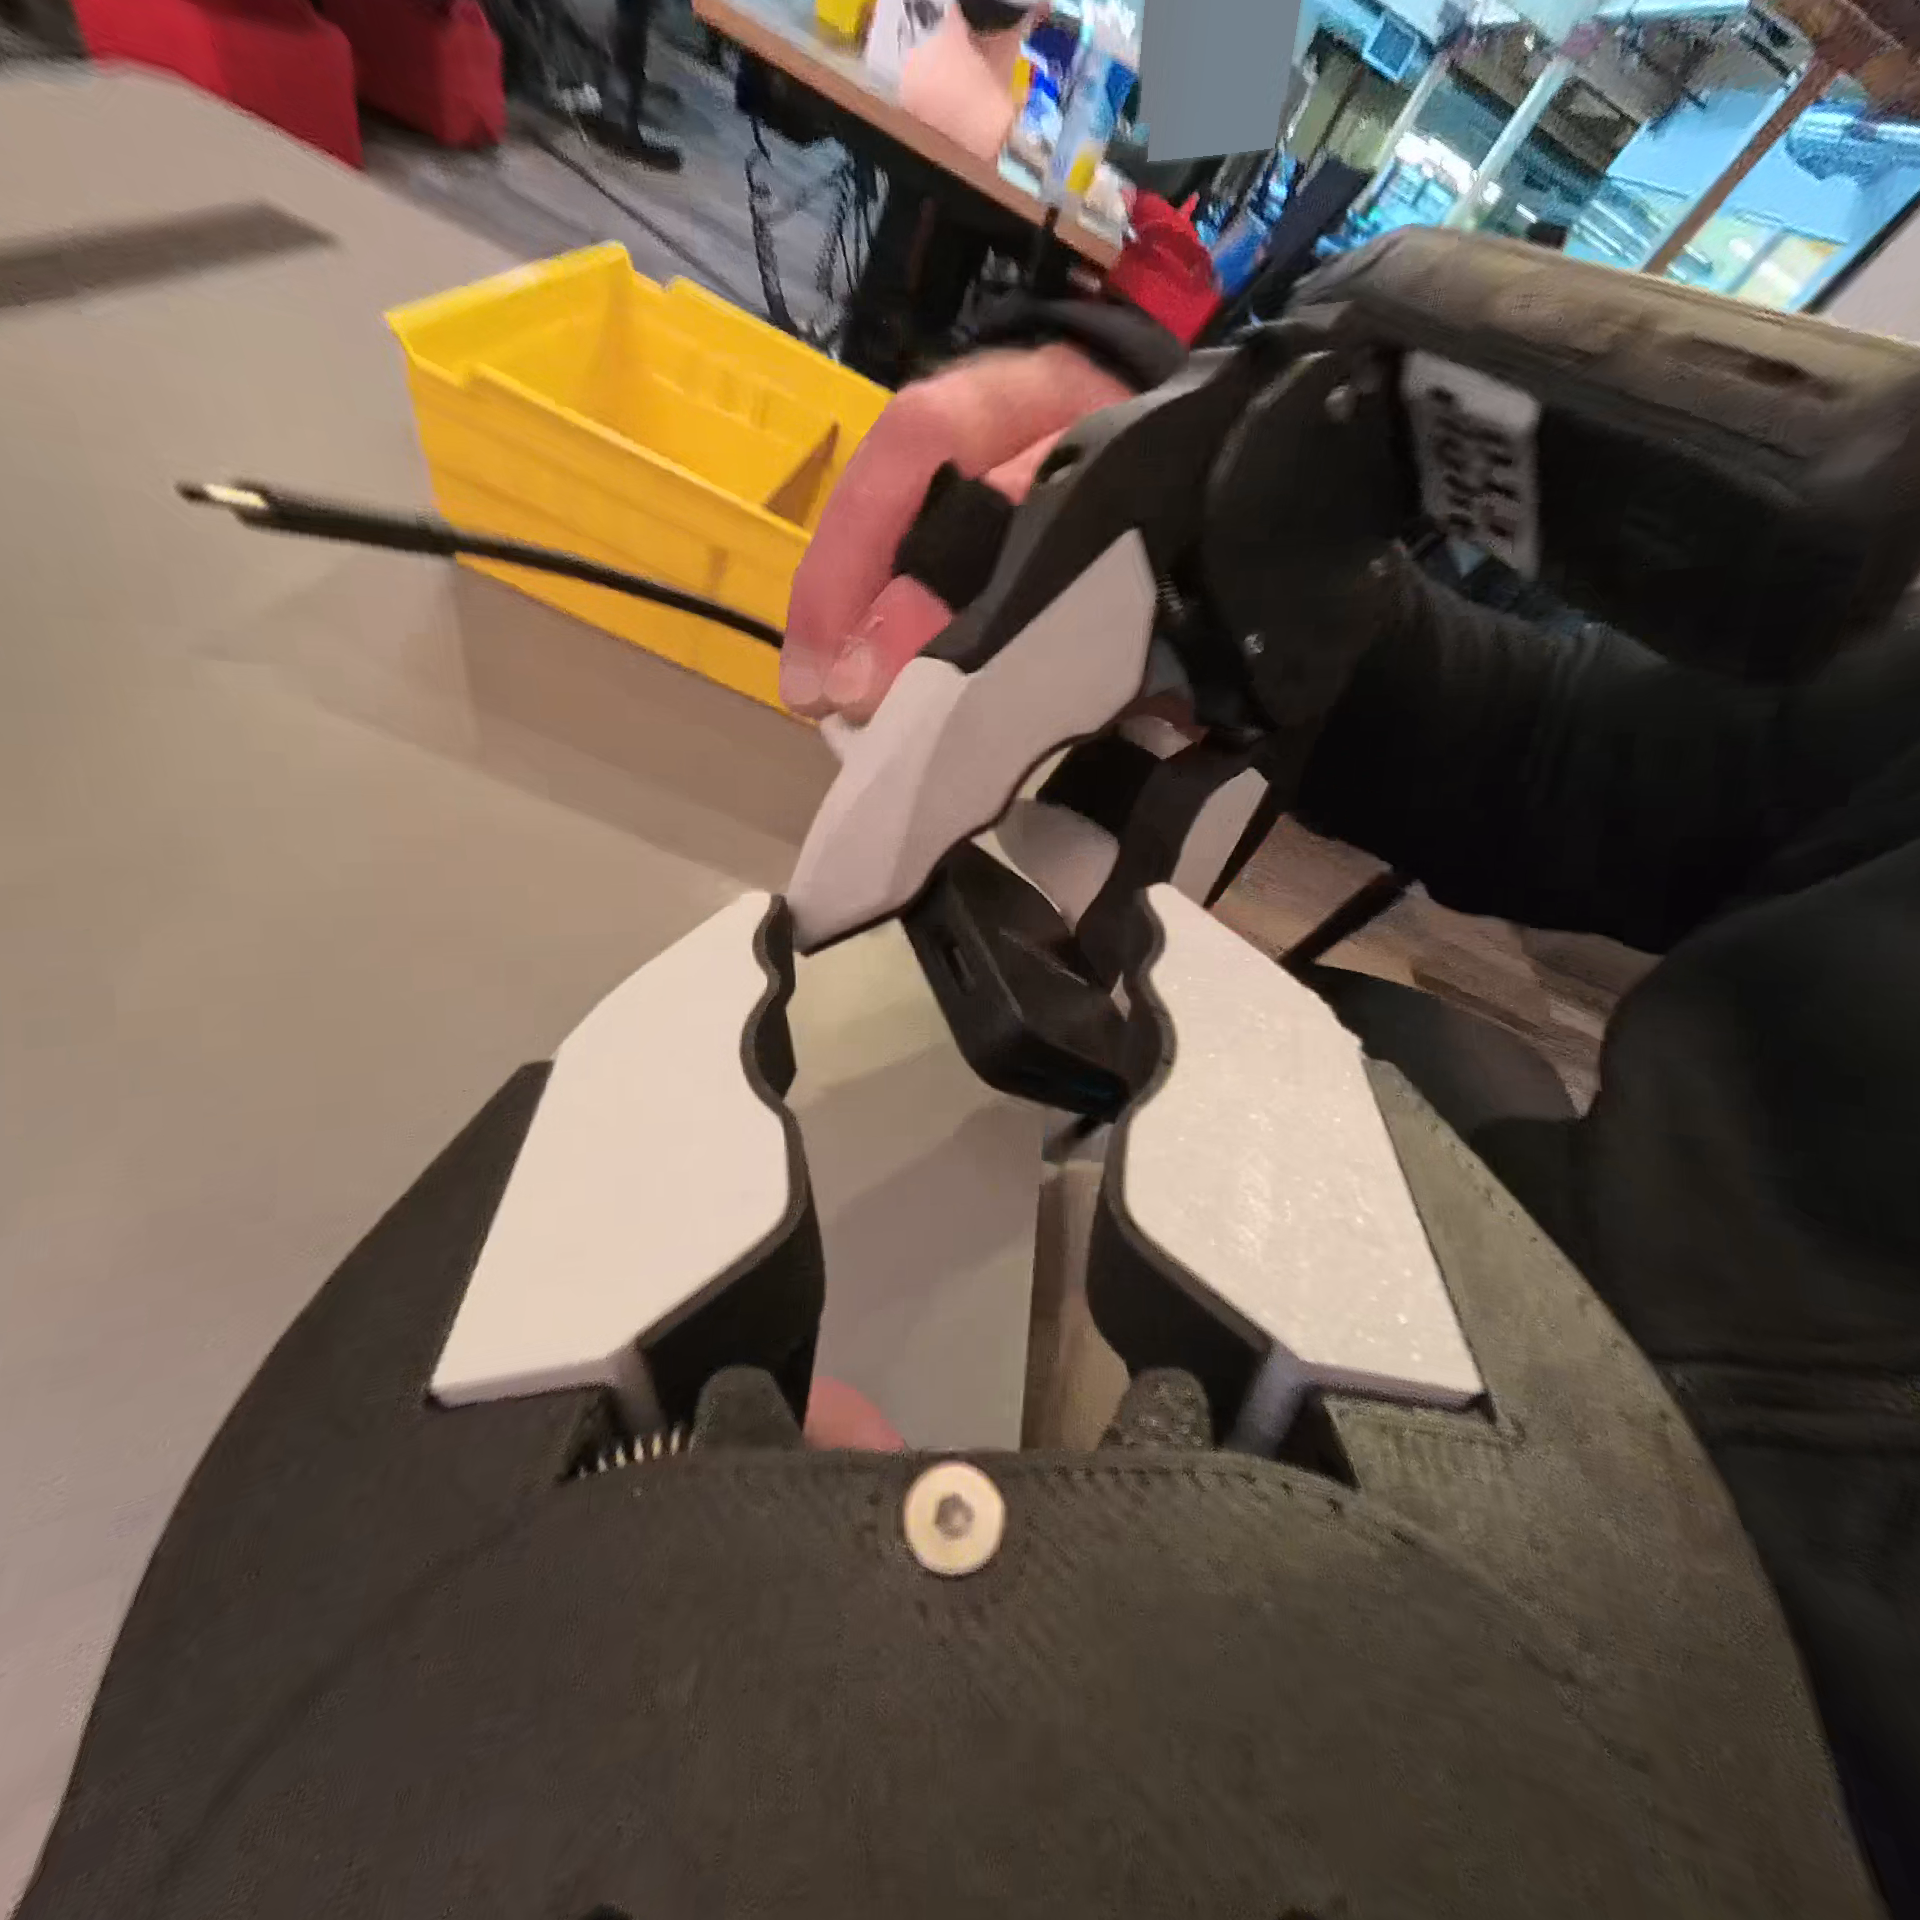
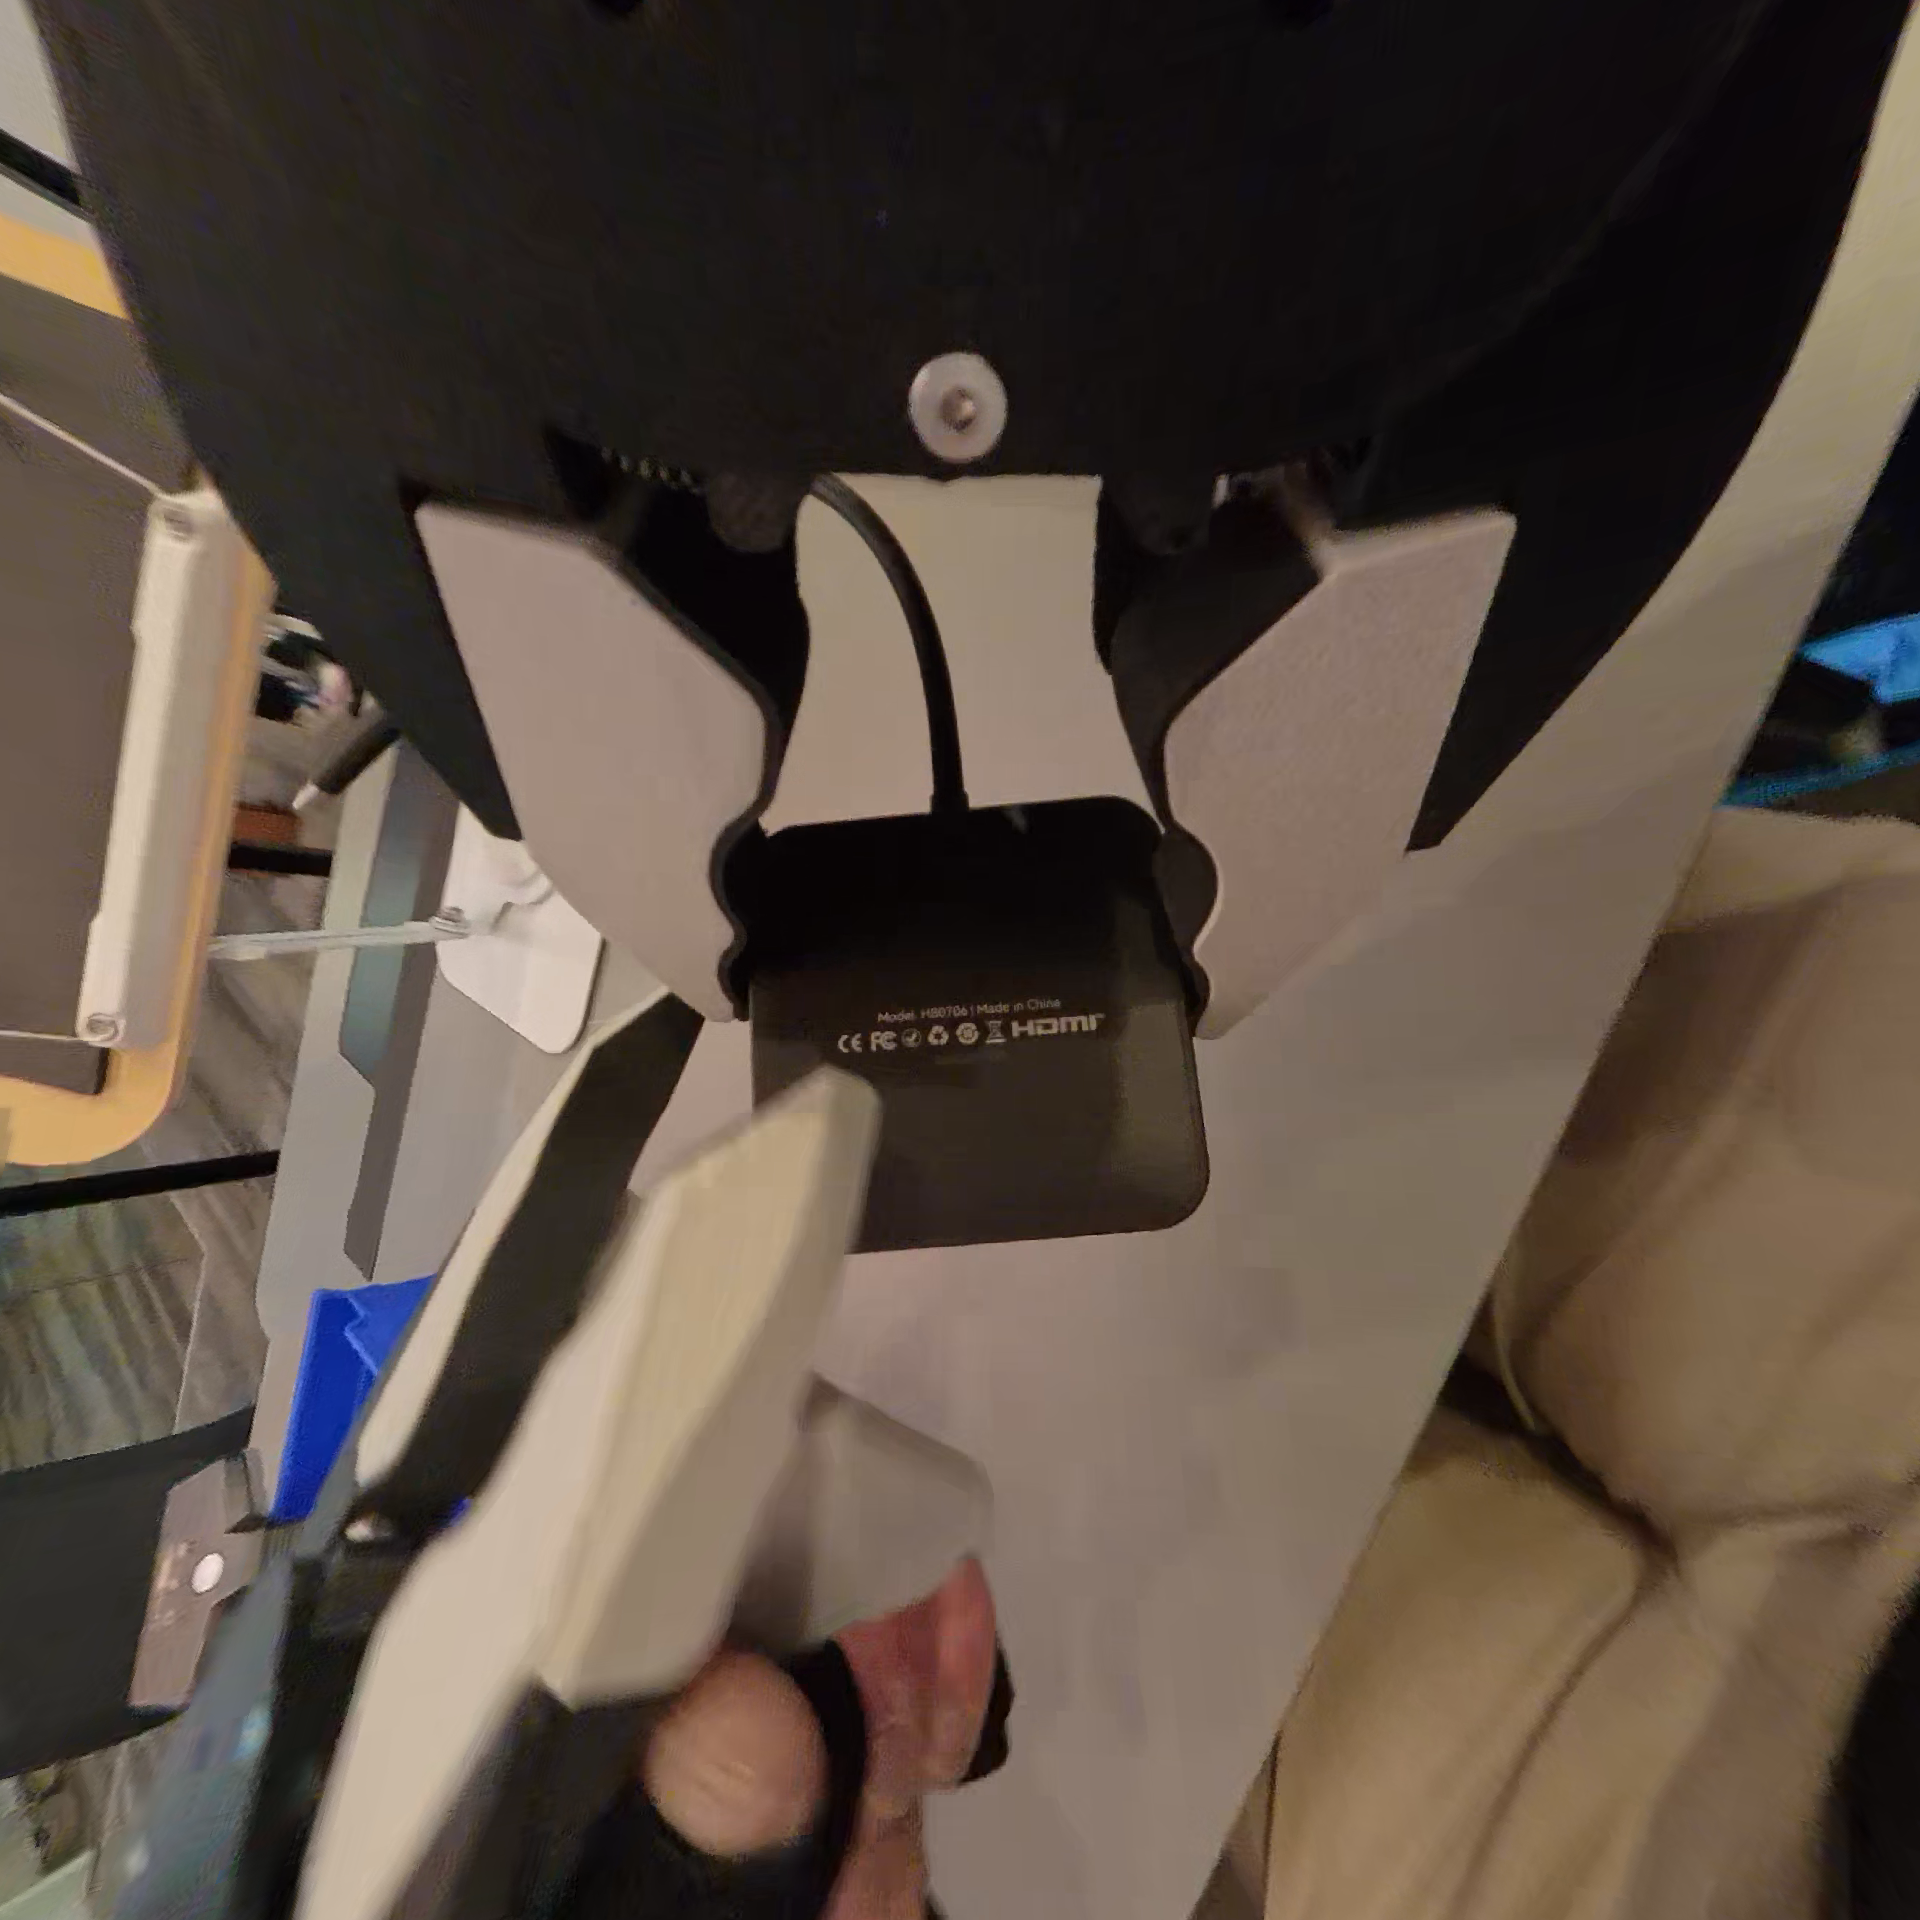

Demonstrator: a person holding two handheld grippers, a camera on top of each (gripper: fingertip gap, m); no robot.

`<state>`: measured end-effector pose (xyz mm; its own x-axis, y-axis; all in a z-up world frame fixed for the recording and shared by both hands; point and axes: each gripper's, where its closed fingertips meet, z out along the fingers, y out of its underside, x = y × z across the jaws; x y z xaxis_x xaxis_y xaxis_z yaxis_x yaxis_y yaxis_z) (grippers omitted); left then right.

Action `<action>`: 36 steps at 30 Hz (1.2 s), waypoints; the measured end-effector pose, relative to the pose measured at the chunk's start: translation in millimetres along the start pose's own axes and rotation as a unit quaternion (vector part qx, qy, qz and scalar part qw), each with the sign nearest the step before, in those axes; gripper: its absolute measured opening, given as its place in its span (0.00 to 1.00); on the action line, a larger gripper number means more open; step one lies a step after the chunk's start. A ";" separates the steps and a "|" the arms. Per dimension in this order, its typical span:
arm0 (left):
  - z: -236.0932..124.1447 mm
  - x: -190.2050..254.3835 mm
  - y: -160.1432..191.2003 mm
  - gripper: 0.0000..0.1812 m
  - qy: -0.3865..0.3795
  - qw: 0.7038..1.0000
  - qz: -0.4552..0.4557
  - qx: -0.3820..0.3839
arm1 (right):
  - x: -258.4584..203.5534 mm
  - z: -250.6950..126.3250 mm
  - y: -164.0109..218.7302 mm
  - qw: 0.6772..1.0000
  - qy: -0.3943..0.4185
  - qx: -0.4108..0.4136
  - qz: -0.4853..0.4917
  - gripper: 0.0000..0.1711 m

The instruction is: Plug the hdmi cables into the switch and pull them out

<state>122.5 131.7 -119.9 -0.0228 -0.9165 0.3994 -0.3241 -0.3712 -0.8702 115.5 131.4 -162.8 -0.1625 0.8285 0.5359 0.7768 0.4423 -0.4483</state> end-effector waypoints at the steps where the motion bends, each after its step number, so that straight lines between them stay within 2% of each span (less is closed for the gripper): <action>1: 0.4 -4.9 2.2 0.30 -0.005 1.000 -0.010 -0.004 | -0.8 2.0 1.8 1.000 0.003 -0.019 -0.020 0.43; 3: -1.3 -13.0 4.7 0.21 -0.011 0.999 -0.035 -0.009 | -2.8 4.9 3.1 0.998 0.006 -0.037 -0.042 0.43; 4: -1.8 -13.9 7.3 0.20 -0.005 0.999 -0.050 -0.017 | -4.0 6.6 3.7 0.998 0.006 -0.040 -0.044 0.43; 8: 0.1 -16.3 23.3 0.29 -0.009 0.996 -0.071 -0.046 | 6.3 3.6 8.9 0.996 0.045 -0.058 -0.048 0.43; 9: 1.1 -13.8 25.5 0.28 0.001 0.996 -0.077 -0.048 | 8.4 2.8 9.6 0.995 0.053 -0.066 -0.058 0.43; 11: 4.9 -9.0 26.8 0.22 0.018 0.995 -0.081 -0.054 | 7.3 5.5 7.9 0.992 0.054 -0.078 -0.082 0.43; 13: 9.4 -2.9 29.2 0.10 0.035 0.994 -0.068 -0.074 | 6.9 9.1 9.5 0.987 0.056 -0.100 -0.109 0.43; 17: 9.3 -11.4 25.3 0.08 0.008 0.996 -0.071 -0.058 | 17.9 5.2 14.9 0.981 0.096 -0.128 -0.113 0.45; 19: 6.5 -17.6 22.1 0.08 -0.015 0.997 -0.065 -0.035 | 28.9 -2.0 17.3 0.978 0.132 -0.135 -0.087 0.50; 21: 1.9 -25.2 15.0 0.08 -0.032 0.995 -0.094 0.008 | 37.7 -12.5 15.1 0.977 0.166 -0.125 -0.037 0.49; 26: -17.5 -38.8 -12.0 0.08 -0.053 0.972 -0.148 0.173 | 40.3 -15.4 15.1 0.962 0.210 -0.096 0.146 0.49; 27: -19.8 -40.2 -14.6 0.08 -0.061 0.967 -0.150 0.197 | 39.1 -12.6 14.9 0.958 0.211 -0.089 0.172 0.53; 28: -19.7 -40.1 -15.4 0.08 -0.066 0.963 -0.153 0.211 | 38.7 -9.3 16.6 0.954 0.213 -0.091 0.191 0.56; 31: -13.4 -32.6 -16.5 0.08 -0.075 0.959 -0.143 0.233 | 44.7 -1.4 19.8 0.940 0.237 -0.088 0.228 0.59; 34: -6.5 -22.3 -19.7 0.08 -0.083 0.958 -0.126 0.245 | 49.2 7.5 22.2 0.933 0.242 -0.079 0.253 0.56; 36: -1.4 -18.6 -18.7 0.08 -0.085 0.958 -0.122 0.244 | 53.6 7.0 22.1 0.932 0.252 -0.071 0.249 0.51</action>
<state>127.7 155.9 -110.6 0.1663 -0.7886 0.5920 0.1815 -0.5656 -0.8044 119.6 187.9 -149.0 0.5183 0.6360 0.5717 0.7586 -0.0334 -0.6507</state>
